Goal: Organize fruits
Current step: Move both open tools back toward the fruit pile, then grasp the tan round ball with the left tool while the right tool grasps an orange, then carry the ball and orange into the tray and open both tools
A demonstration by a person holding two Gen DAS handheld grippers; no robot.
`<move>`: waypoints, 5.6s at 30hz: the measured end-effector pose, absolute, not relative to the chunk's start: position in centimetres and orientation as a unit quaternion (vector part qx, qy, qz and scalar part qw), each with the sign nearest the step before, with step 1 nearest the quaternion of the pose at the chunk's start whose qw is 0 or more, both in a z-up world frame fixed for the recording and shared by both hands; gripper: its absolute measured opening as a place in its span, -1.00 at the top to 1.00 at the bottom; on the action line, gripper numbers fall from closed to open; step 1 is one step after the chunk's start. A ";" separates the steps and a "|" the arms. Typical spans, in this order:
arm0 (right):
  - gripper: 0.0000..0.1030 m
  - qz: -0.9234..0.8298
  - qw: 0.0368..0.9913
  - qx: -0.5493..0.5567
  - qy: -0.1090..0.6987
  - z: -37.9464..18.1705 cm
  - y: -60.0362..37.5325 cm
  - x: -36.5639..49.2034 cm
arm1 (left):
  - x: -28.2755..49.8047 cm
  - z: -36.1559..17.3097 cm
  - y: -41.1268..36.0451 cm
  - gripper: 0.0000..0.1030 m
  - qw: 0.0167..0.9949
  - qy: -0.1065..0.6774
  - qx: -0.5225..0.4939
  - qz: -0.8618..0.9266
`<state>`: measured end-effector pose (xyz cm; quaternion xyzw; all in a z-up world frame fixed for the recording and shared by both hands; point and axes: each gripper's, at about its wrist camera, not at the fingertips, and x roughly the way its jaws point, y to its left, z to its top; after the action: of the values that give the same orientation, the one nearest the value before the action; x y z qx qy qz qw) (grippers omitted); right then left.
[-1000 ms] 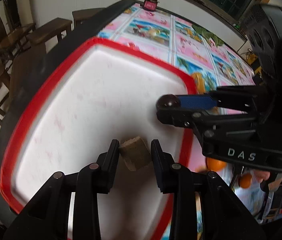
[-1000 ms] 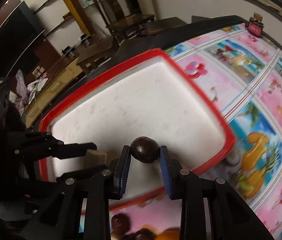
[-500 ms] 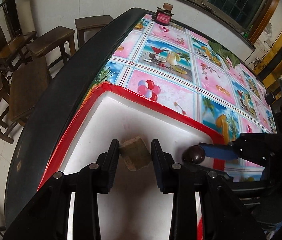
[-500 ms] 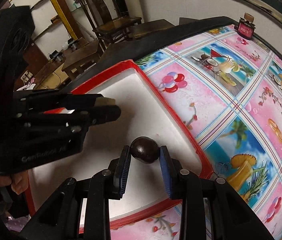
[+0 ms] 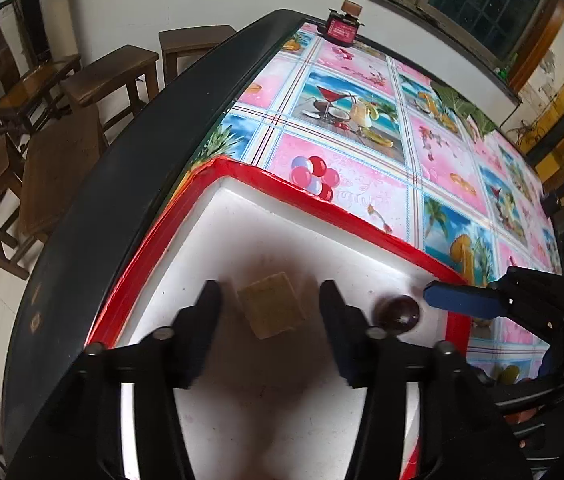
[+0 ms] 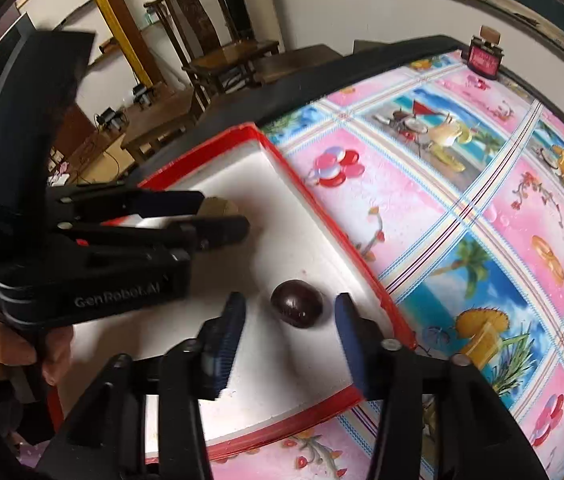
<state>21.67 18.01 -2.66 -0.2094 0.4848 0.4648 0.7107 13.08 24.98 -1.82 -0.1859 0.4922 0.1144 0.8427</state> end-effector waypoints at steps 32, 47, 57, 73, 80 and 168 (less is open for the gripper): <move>-0.18 0.447 0.738 -0.122 0.491 1.9 2.4 13.9 | 5.2 2.2 16.8 -0.43 0.837 0.512 -0.145 0.130; -0.18 0.431 0.725 -0.120 0.524 0.2 -4.7 10.9 | -0.3 2.5 10.6 -0.43 0.836 0.521 -0.139 0.102; -0.15 0.439 0.695 -0.141 0.551 -0.6 -6.1 10.0 | -1.6 0.7 7.6 -0.43 0.816 0.555 -0.136 0.080; -0.02 0.402 0.705 -0.137 0.569 -1.8 -7.9 11.9 | -0.8 -1.3 7.7 -0.40 0.801 0.574 -0.150 0.080; -0.02 0.402 0.710 -0.138 0.561 -1.7 -7.6 12.3 | 1.1 -2.4 7.2 -0.05 0.797 0.585 -0.128 0.082; 0.29 0.490 0.695 -0.188 0.492 0.4 14.6 19.9 | 9.8 -0.9 21.5 0.50 0.800 0.560 -0.174 0.129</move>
<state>19.92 14.64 0.38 -0.1883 0.4915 0.4902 0.6947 9.83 21.45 -0.86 -0.1737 0.5596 0.1287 0.8001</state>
